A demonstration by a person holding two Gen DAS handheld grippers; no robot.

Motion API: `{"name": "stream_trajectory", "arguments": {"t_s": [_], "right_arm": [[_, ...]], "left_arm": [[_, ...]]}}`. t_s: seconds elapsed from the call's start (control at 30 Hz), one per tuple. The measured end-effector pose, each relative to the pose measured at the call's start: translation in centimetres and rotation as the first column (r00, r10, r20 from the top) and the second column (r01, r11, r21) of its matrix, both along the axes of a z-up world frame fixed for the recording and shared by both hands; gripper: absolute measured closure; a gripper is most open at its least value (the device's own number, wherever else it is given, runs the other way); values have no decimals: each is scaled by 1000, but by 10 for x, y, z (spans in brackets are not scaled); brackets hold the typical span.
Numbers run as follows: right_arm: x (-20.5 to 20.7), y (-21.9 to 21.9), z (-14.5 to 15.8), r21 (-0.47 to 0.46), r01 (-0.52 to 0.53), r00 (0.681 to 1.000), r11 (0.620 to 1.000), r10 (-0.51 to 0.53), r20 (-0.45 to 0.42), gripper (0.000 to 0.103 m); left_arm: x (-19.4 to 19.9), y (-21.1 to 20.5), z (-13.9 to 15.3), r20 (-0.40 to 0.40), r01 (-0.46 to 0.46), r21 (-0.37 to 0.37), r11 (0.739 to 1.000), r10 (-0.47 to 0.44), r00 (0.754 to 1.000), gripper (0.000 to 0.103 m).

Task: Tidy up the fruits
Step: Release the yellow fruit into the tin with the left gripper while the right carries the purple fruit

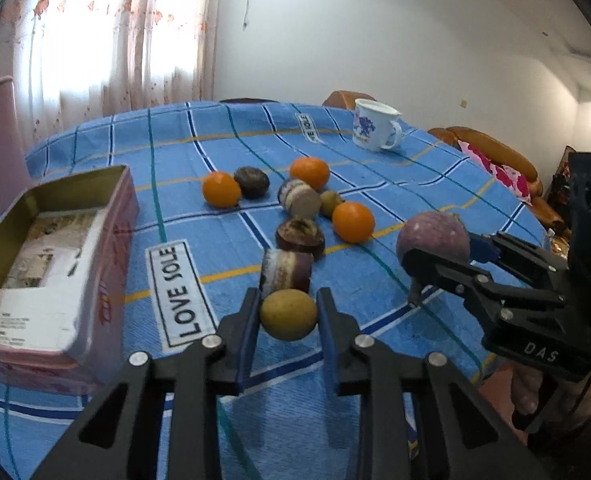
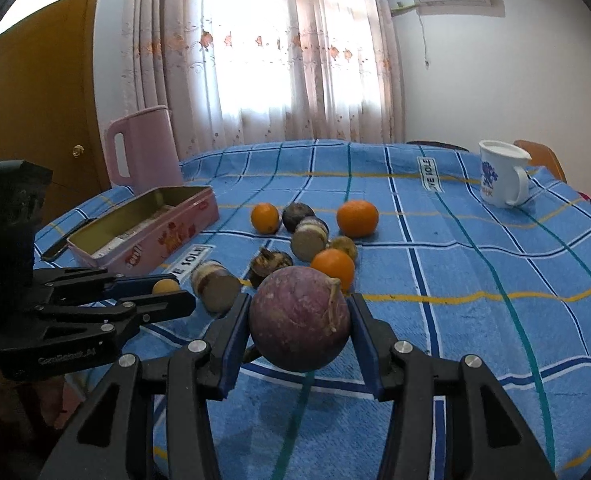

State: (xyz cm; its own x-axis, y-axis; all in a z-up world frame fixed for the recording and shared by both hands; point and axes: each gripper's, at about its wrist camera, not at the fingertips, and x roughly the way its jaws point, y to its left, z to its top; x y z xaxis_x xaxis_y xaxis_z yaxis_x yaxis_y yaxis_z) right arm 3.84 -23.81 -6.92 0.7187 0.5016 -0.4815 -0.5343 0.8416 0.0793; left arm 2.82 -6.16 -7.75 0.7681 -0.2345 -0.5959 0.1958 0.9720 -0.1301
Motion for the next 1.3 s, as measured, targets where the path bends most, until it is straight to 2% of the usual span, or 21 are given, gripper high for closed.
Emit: {"name": "stream_trajectory", "arguments": {"t_s": [0.4, 0.77, 0.97, 1.3], "right_arm": [[2, 17, 20, 15, -50, 998, 999, 50, 49, 53], [12, 67, 47, -3, -161, 982, 987, 160, 99, 53], [21, 100, 58, -22, -216, 971, 976, 217, 104, 53], [41, 158, 63, -39, -303, 951, 952, 304, 52, 53]], "left_arm": [[-7, 18, 23, 91, -68, 30, 997, 65, 994, 74], [-4, 65, 38, 135, -172, 9, 985, 169, 976, 74], [4, 96, 39, 130, -231, -4, 973, 229, 965, 74], [22, 143, 35, 99, -315, 11, 949, 313, 945, 74]]}}
